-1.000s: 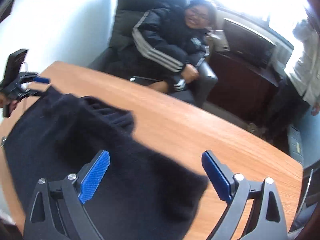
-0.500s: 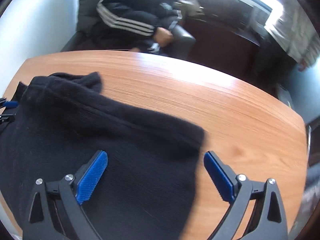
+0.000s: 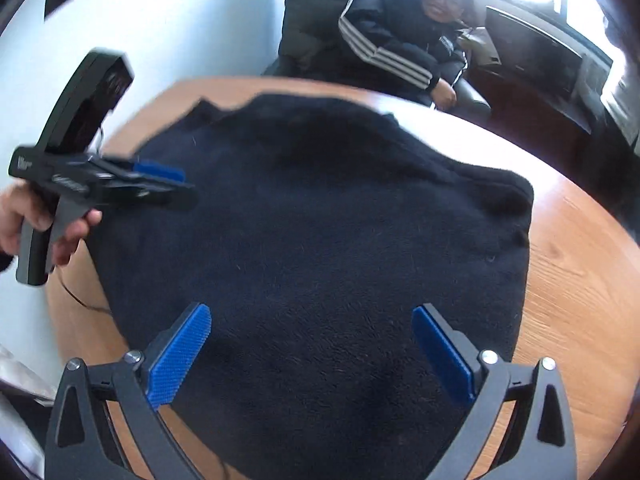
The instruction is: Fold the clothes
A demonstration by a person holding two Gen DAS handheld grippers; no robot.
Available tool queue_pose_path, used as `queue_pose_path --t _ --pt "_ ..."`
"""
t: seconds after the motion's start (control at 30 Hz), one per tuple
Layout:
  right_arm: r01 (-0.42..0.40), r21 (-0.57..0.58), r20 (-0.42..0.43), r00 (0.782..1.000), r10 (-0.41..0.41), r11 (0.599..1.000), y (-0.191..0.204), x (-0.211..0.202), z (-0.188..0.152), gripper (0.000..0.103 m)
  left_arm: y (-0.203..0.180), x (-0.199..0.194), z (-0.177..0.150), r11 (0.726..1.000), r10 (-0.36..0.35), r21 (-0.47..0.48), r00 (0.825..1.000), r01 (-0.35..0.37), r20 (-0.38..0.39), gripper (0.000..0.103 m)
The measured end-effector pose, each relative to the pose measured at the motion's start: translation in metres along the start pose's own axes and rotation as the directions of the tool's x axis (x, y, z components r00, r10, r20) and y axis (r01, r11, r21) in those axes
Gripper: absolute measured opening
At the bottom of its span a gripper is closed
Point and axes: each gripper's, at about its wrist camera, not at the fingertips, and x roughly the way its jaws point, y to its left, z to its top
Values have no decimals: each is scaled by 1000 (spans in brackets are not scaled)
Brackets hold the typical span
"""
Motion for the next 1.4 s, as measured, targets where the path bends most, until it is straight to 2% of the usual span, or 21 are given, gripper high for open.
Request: queue_pose_path --t 0.07,0.13,0.2,0.27,0.3,0.37,0.43,0.5,0.57,0.6,0.67,0.83,0.93,1.0,1.03,1.07,1.1,1.17,1.3,1.33,1.4 --pt "16 71 -1 1000 -16 997 -22 -10 -10 102 -2 4 -2 999 32 22 999 -33 21 99" --pt "26 187 23 999 -31 982 -54 -29 -26 103 0 -11 -1 999 -44 10 996 43 80 99" --pt "0 337 24 1000 -8 941 -95 -38 -46 103 8 -19 0 997 -70 -5 986 71 151 100" --pt "-38 478 3 999 41 878 -127 -31 -69 103 16 -27 1 995 -94 -18 971 100 218 102" --pt "-72 525 5 997 81 848 -137 -25 -80 103 19 -22 2 994 -97 -23 974 104 205 101" --pt "-141 574 33 988 149 807 -144 -13 -91 103 23 -5 5 998 -48 -35 988 53 145 97" --pt "-198 594 62 978 201 780 -143 -1 -97 103 17 2 4 1000 7 12 991 -9 134 97" --pt "-247 586 95 967 237 772 -138 8 -96 103 12 -2 5 999 8 30 992 -12 127 94" --pt "-293 559 124 954 272 776 -136 12 -88 102 9 -2 7 999 8 45 993 -14 119 77" --pt "-315 552 133 947 291 772 -138 14 -85 102 8 0 9 999 8 51 993 -14 114 74" --pt "-376 548 159 924 348 747 -147 20 -77 102 7 2 13 998 9 62 995 -15 104 60" --pt "-519 543 213 846 489 660 -167 35 -57 102 3 8 21 996 10 90 997 -17 78 58" --pt "-552 541 207 819 536 635 -166 46 -43 100 10 5 21 997 -5 81 997 -1 72 53" --pt "-562 526 187 809 558 639 -160 53 -32 95 14 4 23 997 -14 74 998 10 66 51" --pt "-561 530 173 806 567 636 -157 58 -31 83 16 3 23 997 -18 72 998 13 66 51" --pt "-556 544 155 803 576 628 -152 65 -31 58 18 1 24 997 -21 70 998 16 67 50" --pt "-550 558 138 800 584 621 -148 72 -32 47 17 -1 23 997 -19 78 997 13 73 50" --pt "-545 557 137 804 578 626 -143 73 -33 43 17 -7 22 995 -29 98 996 21 88 49" --pt "-514 558 118 826 551 652 -133 64 -35 38 15 -26 23 981 -164 122 981 151 104 51" --pt "-505 557 118 834 540 659 -130 60 -35 36 12 -32 24 974 -183 155 977 166 108 54" --pt "-490 555 126 848 514 672 -125 49 -35 34 10 -32 37 956 -223 215 970 199 92 68"
